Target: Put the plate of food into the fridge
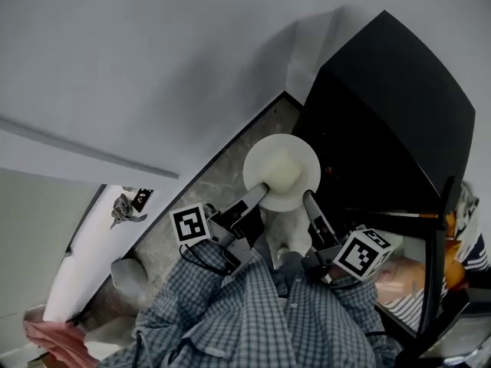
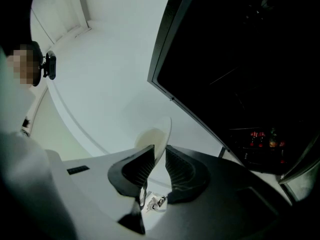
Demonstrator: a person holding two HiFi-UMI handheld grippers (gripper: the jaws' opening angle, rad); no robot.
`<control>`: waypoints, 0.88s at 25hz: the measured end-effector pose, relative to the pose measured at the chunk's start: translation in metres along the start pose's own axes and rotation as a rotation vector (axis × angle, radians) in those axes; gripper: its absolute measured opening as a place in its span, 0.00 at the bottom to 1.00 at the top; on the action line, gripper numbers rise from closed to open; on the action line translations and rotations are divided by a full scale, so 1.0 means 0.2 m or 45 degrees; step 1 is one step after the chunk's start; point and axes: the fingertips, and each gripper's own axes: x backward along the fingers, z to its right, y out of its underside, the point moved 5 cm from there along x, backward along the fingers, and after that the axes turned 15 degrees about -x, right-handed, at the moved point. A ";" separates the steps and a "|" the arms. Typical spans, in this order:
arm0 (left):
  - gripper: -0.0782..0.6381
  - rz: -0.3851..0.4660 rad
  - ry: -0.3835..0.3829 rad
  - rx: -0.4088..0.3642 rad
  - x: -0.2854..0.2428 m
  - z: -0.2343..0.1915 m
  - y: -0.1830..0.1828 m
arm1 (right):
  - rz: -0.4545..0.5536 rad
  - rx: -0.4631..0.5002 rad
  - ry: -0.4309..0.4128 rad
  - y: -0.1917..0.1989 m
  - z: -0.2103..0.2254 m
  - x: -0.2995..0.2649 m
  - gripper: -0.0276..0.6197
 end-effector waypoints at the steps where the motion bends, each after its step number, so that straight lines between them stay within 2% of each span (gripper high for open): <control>1: 0.17 -0.019 0.003 0.000 -0.02 0.00 -0.01 | 0.014 -0.006 0.006 -0.01 0.00 -0.01 0.16; 9: 0.17 -0.192 0.007 0.010 -0.19 -0.08 -0.04 | 0.153 -0.087 0.068 -0.07 0.10 0.00 0.16; 16: 0.17 -0.326 0.031 0.030 -0.24 -0.12 -0.07 | 0.271 -0.133 0.128 -0.05 0.12 0.00 0.16; 22: 0.17 -0.402 0.055 0.034 -0.27 -0.12 -0.05 | 0.339 -0.153 0.160 -0.02 0.13 0.04 0.16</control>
